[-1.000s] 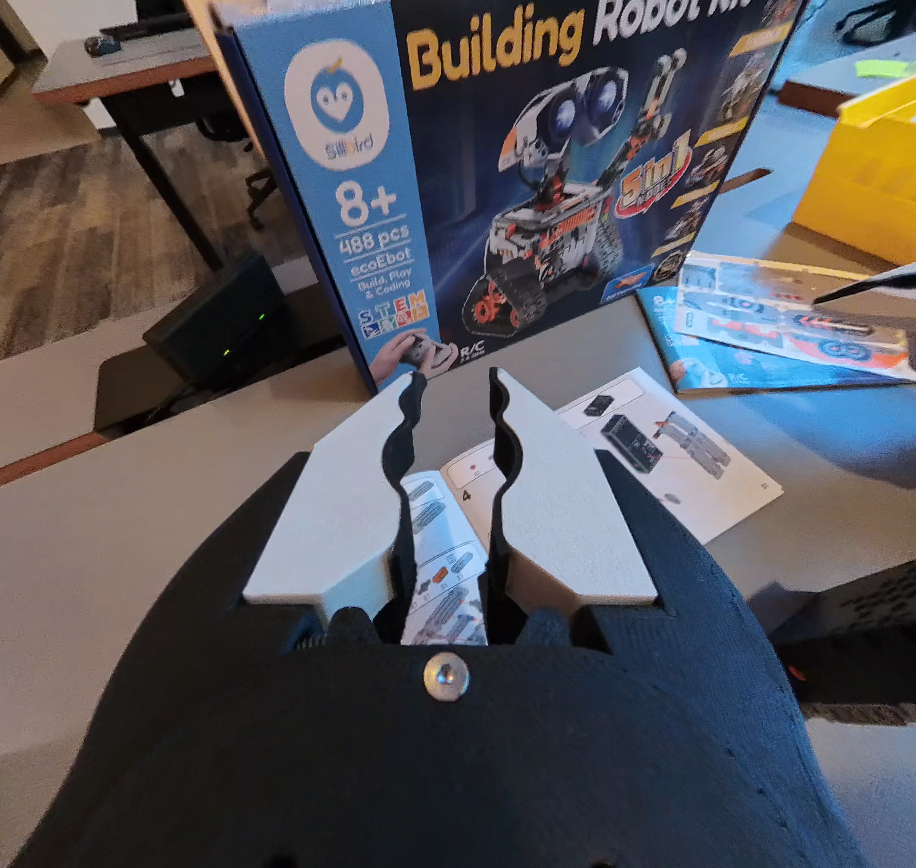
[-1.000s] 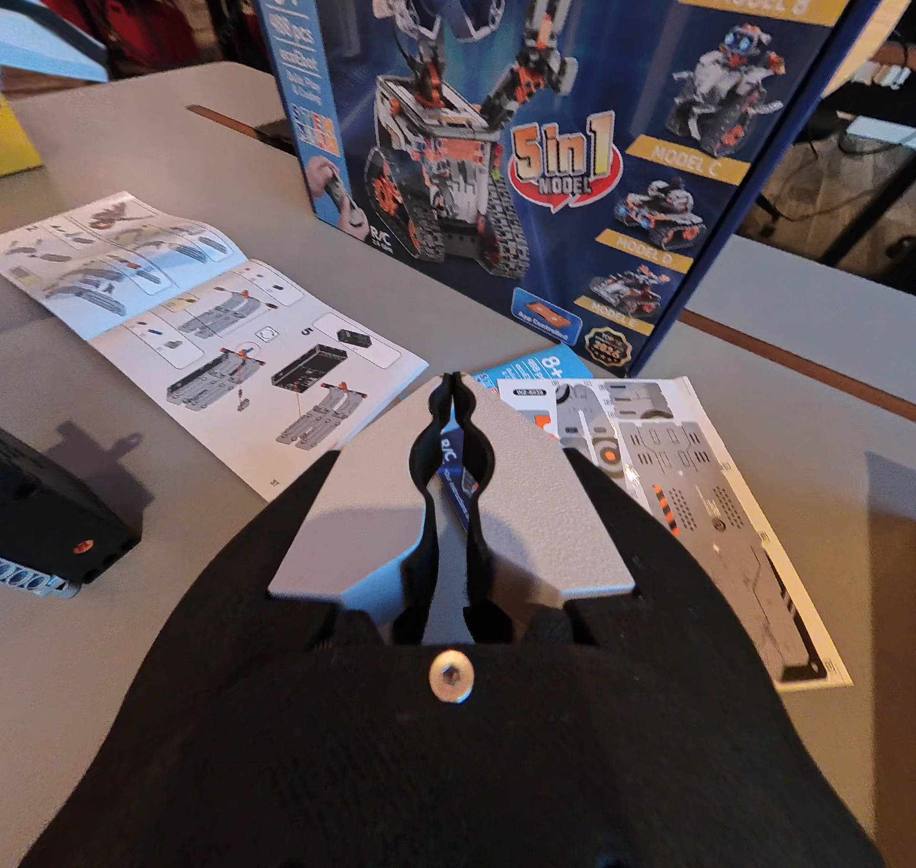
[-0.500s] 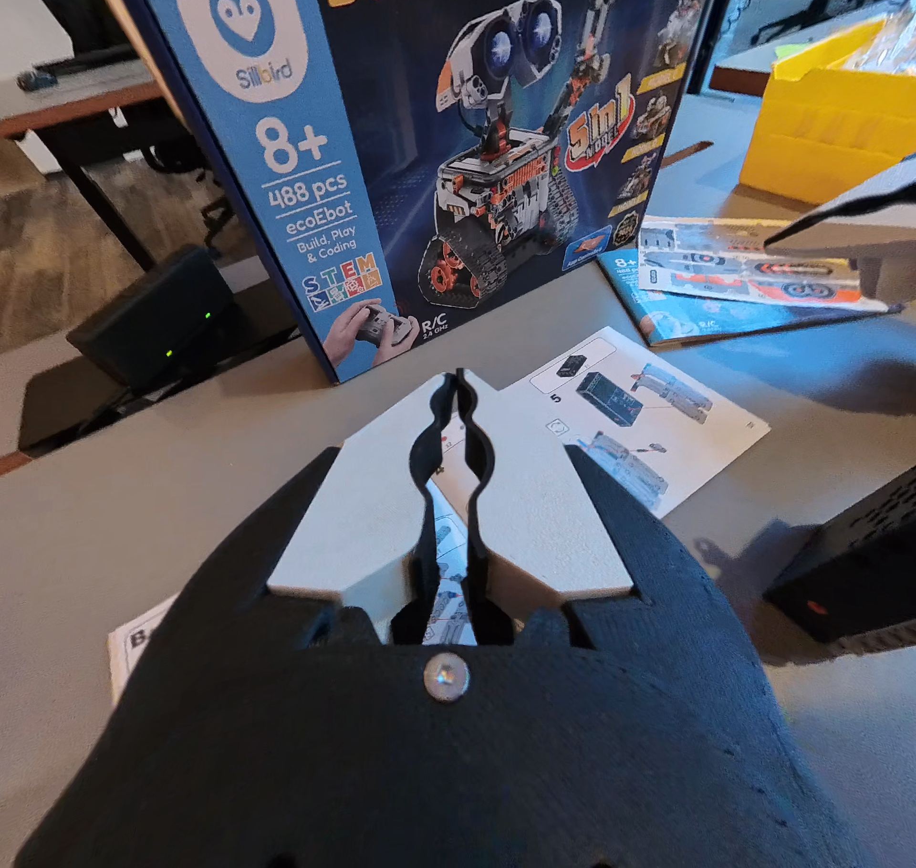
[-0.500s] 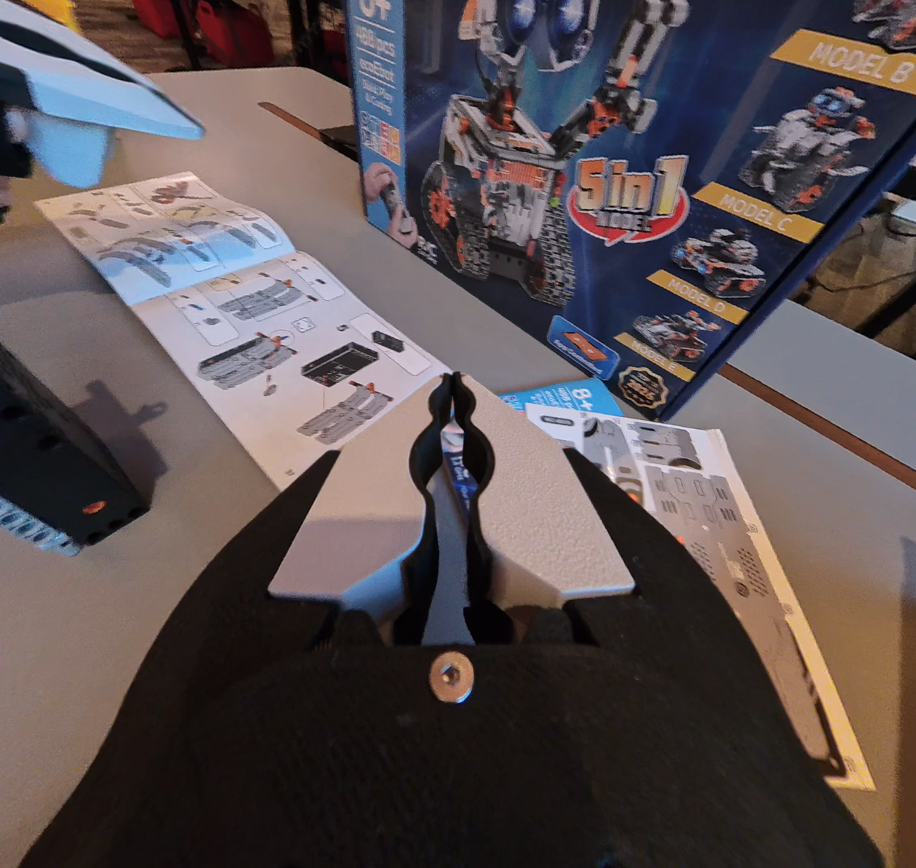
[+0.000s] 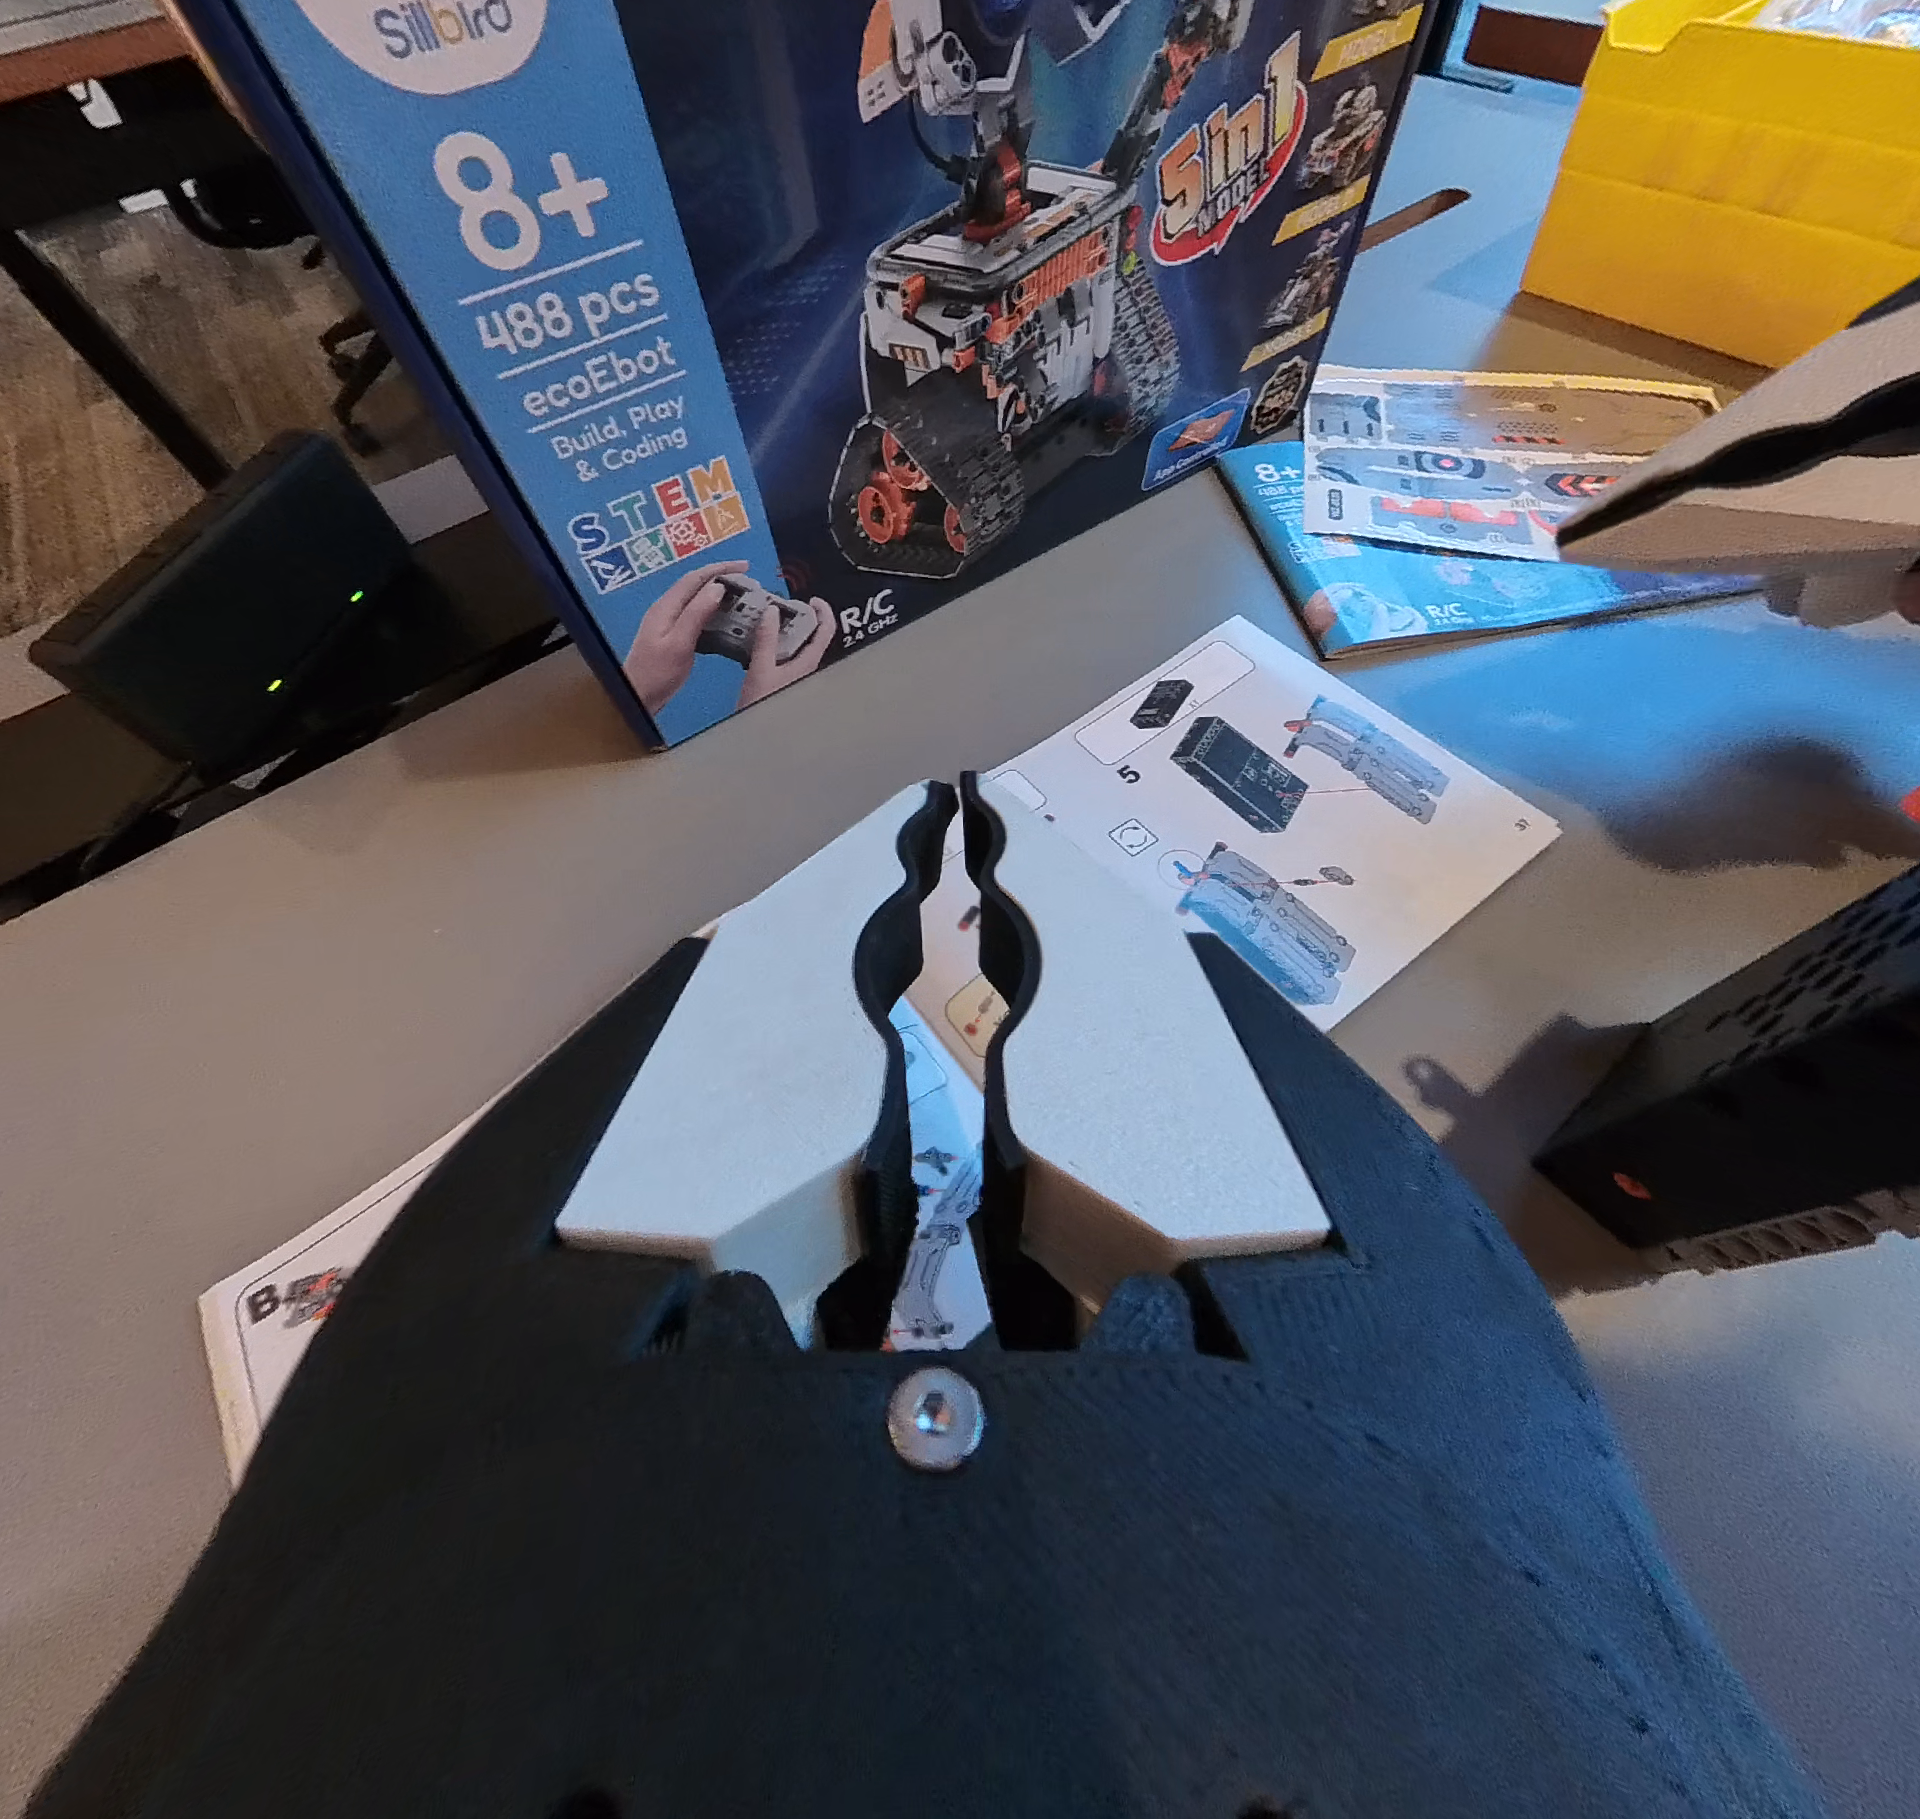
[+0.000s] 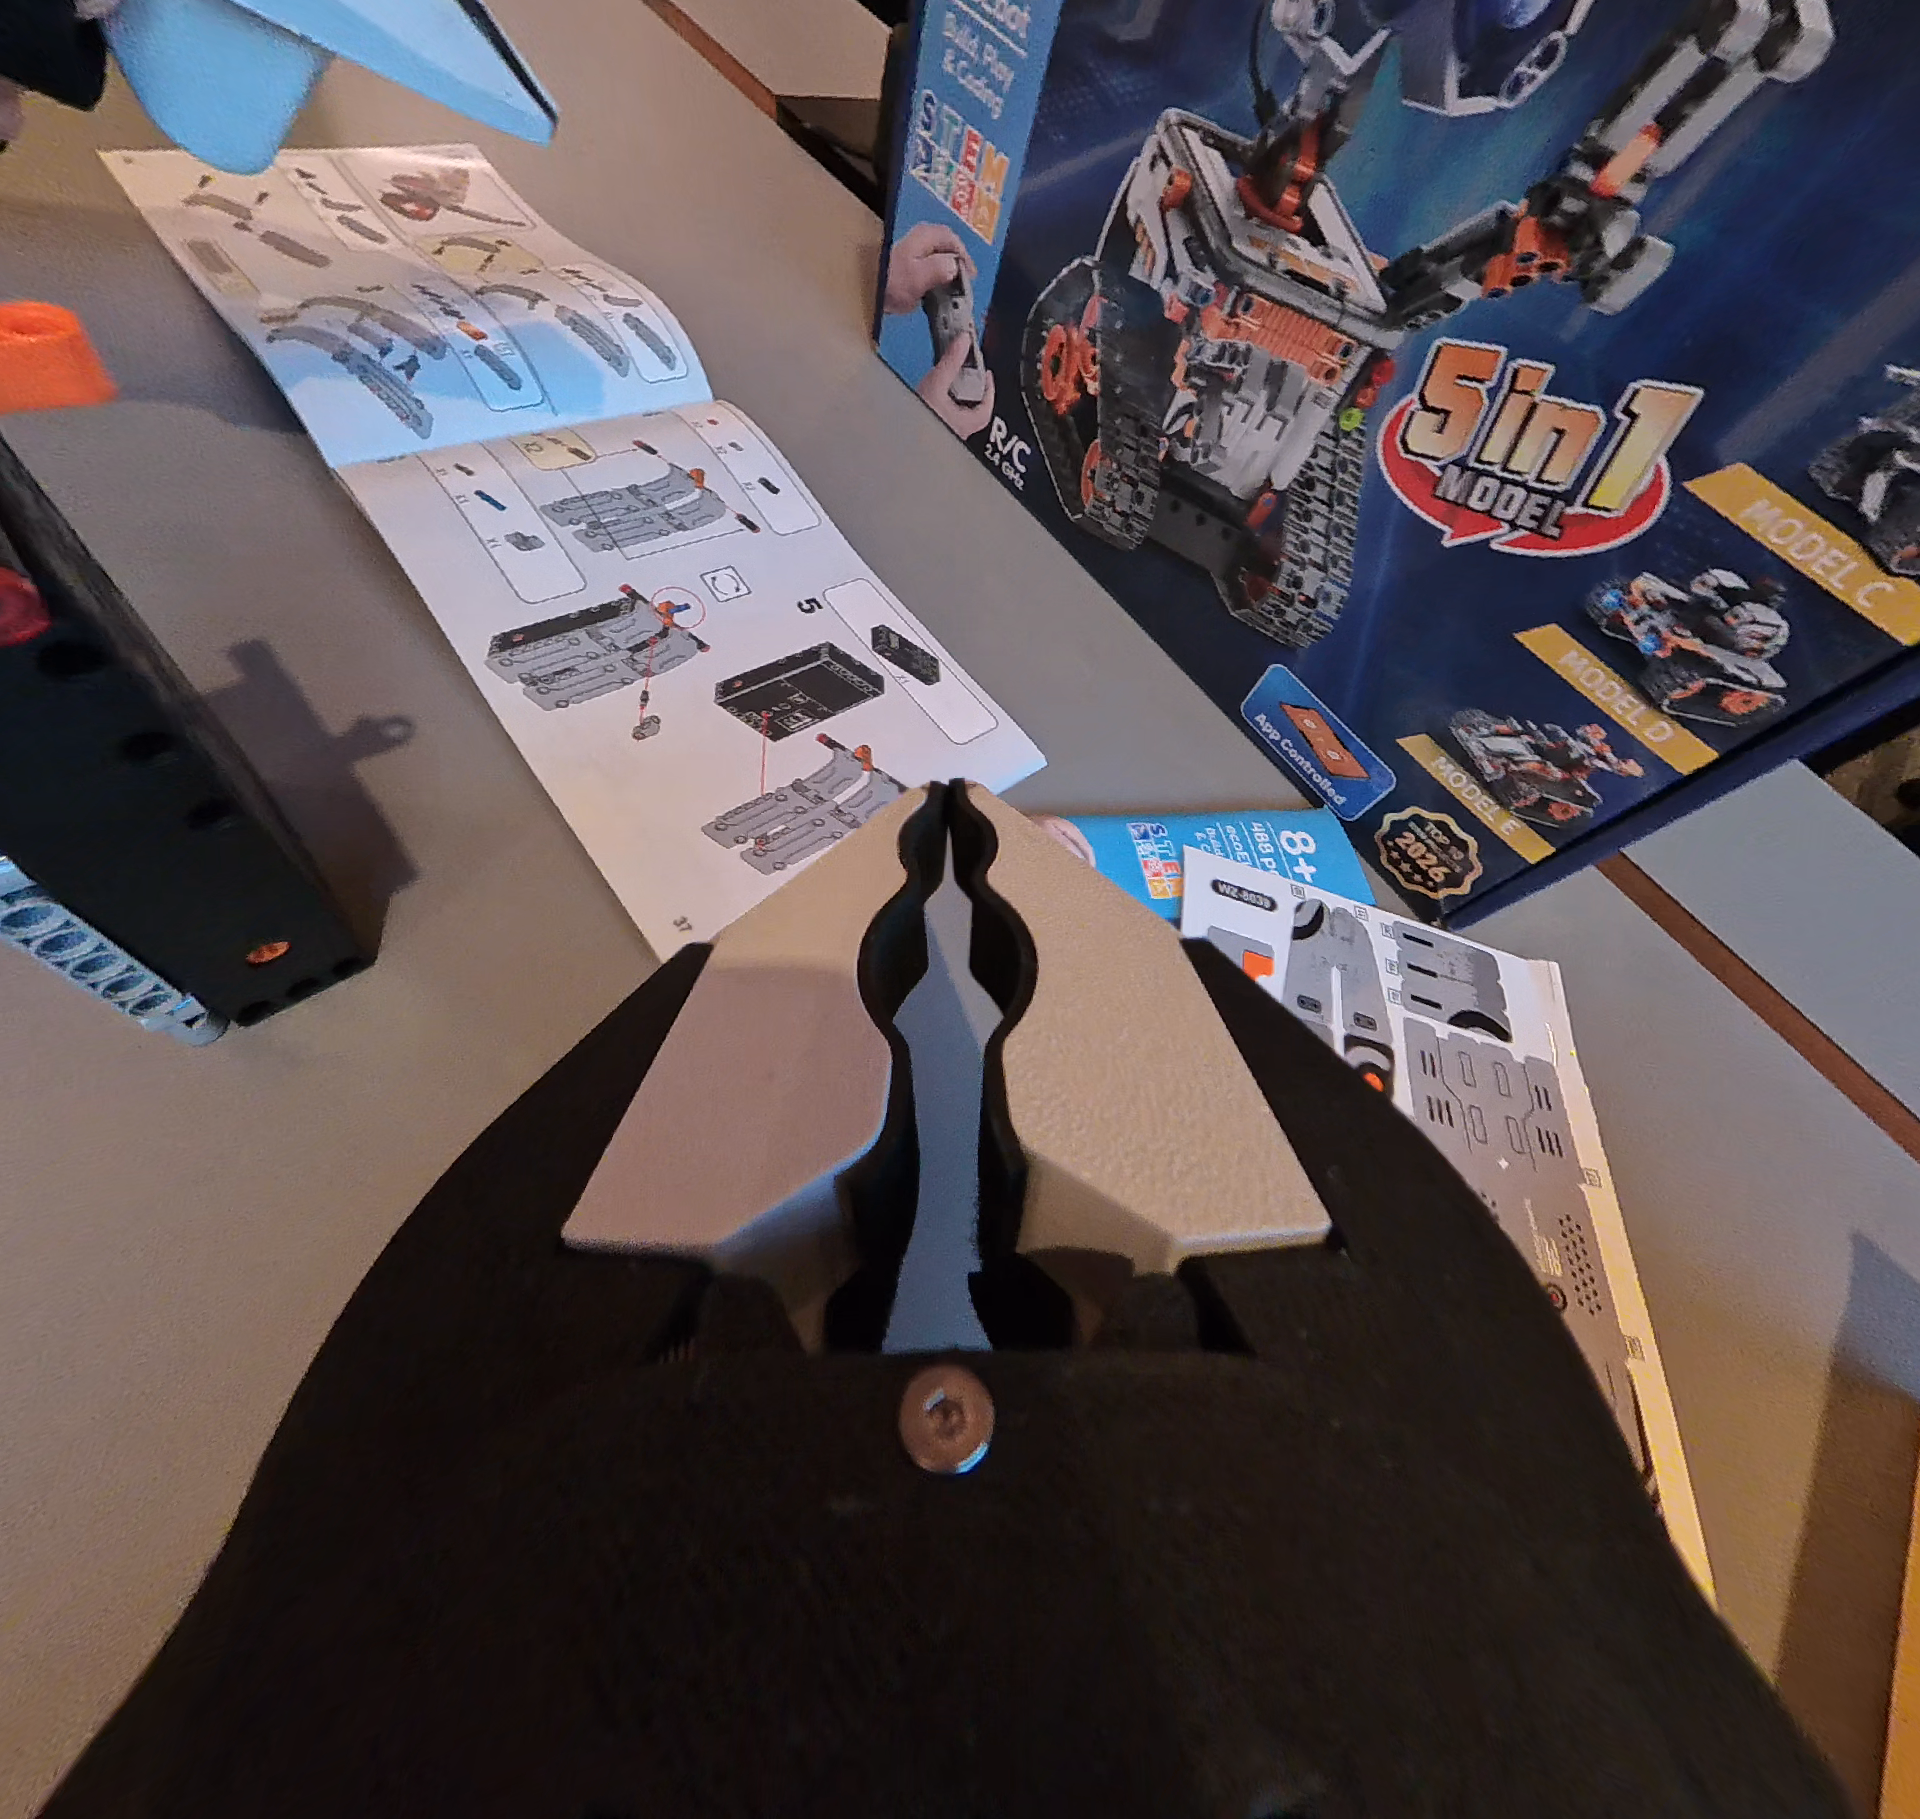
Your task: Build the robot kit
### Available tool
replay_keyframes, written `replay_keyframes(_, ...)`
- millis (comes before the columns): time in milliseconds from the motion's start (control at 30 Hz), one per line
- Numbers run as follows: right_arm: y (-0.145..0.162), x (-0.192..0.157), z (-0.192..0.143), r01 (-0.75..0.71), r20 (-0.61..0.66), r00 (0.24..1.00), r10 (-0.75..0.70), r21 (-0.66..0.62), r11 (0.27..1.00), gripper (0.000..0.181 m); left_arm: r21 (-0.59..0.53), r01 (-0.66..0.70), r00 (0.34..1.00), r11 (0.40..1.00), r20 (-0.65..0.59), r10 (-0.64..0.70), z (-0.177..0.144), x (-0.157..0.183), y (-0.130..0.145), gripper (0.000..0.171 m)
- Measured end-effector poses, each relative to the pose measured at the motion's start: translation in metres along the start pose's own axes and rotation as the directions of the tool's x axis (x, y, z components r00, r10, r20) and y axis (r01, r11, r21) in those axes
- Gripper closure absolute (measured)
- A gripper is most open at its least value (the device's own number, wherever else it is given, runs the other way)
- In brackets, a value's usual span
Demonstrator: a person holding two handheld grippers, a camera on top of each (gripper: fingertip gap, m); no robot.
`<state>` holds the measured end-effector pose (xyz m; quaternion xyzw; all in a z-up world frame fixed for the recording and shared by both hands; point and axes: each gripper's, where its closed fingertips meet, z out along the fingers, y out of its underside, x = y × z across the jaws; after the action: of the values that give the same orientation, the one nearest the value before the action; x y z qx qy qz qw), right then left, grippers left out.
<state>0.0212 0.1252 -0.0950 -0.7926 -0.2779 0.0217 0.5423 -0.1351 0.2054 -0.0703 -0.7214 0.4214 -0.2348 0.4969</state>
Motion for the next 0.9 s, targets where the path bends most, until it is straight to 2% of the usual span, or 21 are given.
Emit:
replay_keyframes(267,-0.002,0.001,-0.010,0.020,0.033,0.999,-0.021,0.009,1.000,0.181,0.029,-0.033,0.994,0.999,-0.102,0.036,-0.009,0.008,-0.006,0.166)
replay_keyframes(367,-0.005,-0.006,-0.023,-0.023,0.142,0.990,0.016,0.047,0.999,0.175,0.088,0.023,0.995,0.996,-0.103,-0.014,-0.019,-0.006,-0.014,0.163)
replay_keyframes(467,-0.013,-0.033,-0.037,-0.079,0.347,0.937,0.042,0.094,0.992,0.143,0.158,0.110,0.992,0.981,-0.084,-0.097,-0.028,-0.025,-0.021,0.161)
replay_keyframes(533,-0.023,-0.055,-0.047,-0.139,0.473,0.880,0.055,0.144,0.980,0.107,0.183,0.140,0.988,0.973,-0.093,-0.125,-0.031,-0.030,-0.024,0.161)
replay_keyframes(600,-0.031,-0.072,-0.049,-0.194,0.555,0.829,0.072,0.164,0.967,0.086,0.188,0.147,0.988,0.971,-0.082,-0.133,-0.032,-0.033,-0.023,0.160)
replay_keyframes(633,-0.034,-0.082,-0.049,-0.202,0.588,0.806,0.065,0.171,0.964,0.084,0.190,0.146,0.988,0.971,-0.083,-0.132,-0.031,-0.032,-0.024,0.161)
replay_keyframes(733,-0.037,-0.101,-0.038,-0.202,0.616,0.785,0.055,0.171,0.964,0.089,0.188,0.130,0.990,0.974,-0.087,-0.115,-0.031,-0.028,-0.025,0.161)
replay_keyframes(900,-0.032,-0.120,-0.024,-0.191,0.650,0.758,0.061,0.132,0.973,0.113,0.178,0.101,0.993,0.979,-0.081,-0.087,-0.030,-0.024,-0.024,0.162)
